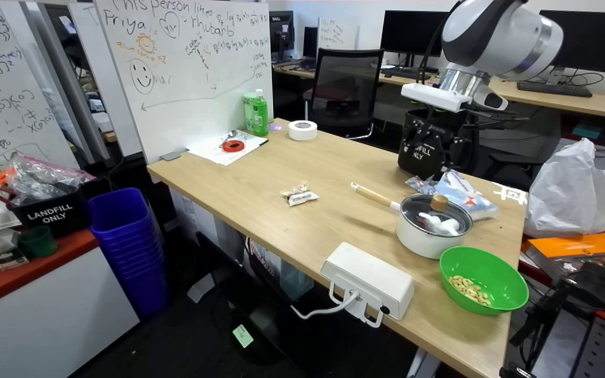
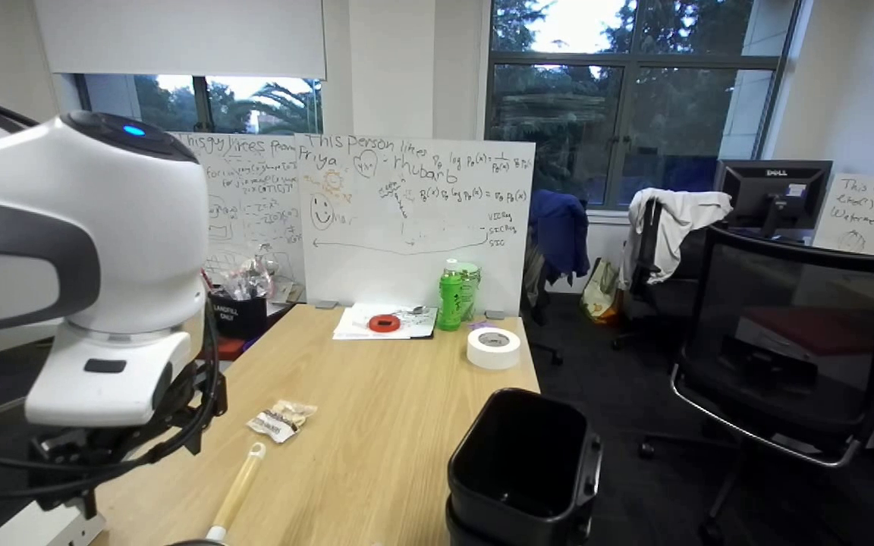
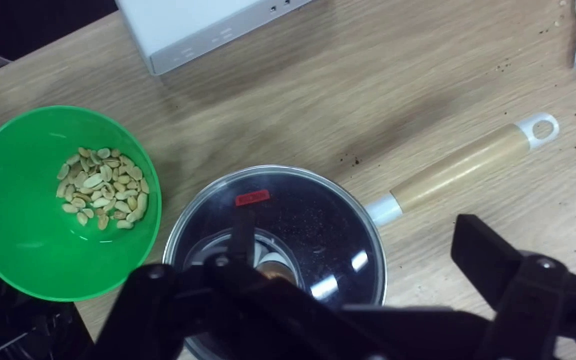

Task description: Remove the lid from the pot and put it on the table

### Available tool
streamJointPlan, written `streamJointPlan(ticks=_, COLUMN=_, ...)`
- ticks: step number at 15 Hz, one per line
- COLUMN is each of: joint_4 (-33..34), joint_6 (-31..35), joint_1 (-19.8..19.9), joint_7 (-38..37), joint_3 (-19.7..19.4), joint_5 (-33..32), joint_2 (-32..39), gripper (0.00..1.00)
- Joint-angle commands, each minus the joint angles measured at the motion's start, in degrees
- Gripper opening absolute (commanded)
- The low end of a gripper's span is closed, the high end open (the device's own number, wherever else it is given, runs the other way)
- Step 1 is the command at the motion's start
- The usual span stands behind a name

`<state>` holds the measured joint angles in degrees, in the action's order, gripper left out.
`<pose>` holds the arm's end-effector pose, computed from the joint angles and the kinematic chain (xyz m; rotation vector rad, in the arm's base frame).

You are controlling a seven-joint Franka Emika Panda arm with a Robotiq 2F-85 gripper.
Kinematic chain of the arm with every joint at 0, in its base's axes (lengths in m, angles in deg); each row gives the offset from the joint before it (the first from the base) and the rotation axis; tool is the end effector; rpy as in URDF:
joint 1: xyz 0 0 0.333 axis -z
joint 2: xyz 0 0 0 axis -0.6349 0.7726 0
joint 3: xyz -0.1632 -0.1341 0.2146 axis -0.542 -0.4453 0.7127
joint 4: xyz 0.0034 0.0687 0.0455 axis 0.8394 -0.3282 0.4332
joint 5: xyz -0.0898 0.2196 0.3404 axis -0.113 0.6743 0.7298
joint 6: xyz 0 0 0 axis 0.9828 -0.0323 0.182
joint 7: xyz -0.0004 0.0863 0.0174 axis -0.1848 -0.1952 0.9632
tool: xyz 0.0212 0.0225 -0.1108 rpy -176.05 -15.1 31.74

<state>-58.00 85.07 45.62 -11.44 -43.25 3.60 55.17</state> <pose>0.5226 -0.1011 0.2232 -1.8475 2.2404 0.2732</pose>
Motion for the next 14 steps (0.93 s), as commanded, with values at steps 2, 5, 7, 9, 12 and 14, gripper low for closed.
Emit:
streamJointPlan(ticks=2, joint_4=0.4, joint_6=-0.2, joint_1=-0.5, joint_7=-0.6, joint_3=-0.4, joint_5=0.1, joint_2=0.1, gripper=1.0)
streamJointPlan(ticks=5, joint_4=0.4, joint_6=-0.2, joint_1=-0.5, joint_7=-0.7, joint_3=-0.4, joint_5=0.1, joint_2=0.1, gripper=1.0)
streamJointPlan(ticks=7, joint_4=0.7, joint_6=0.5, joint_1=-0.8, joint_7=-4.9, joint_3=-0.9, joint_5=-0.7, joint_2=1.0, gripper=1.0)
streamJointPlan(ticks=9, joint_4=0.2, joint_6=2.3, joint_1=-0.9, joint_7=-10.2, joint_3=-1.8, joint_5=-1.1, joint_2=1.9, gripper=1.0)
streamJointPlan(ticks=12, joint_4=-1.4, joint_6=5.2, joint_1=-1.0, joint_7=-16.1, joint_3=-3.3, joint_5=-2.6, joint_2=2.9, gripper=1.0)
streamJointPlan(ticks=14, joint_4=-2.5, joint_6=6.5, joint_1=-1.3, joint_7=-20.5, joint_3=-4.5, joint_5=-4.4, joint_2=3.8, gripper=1.0)
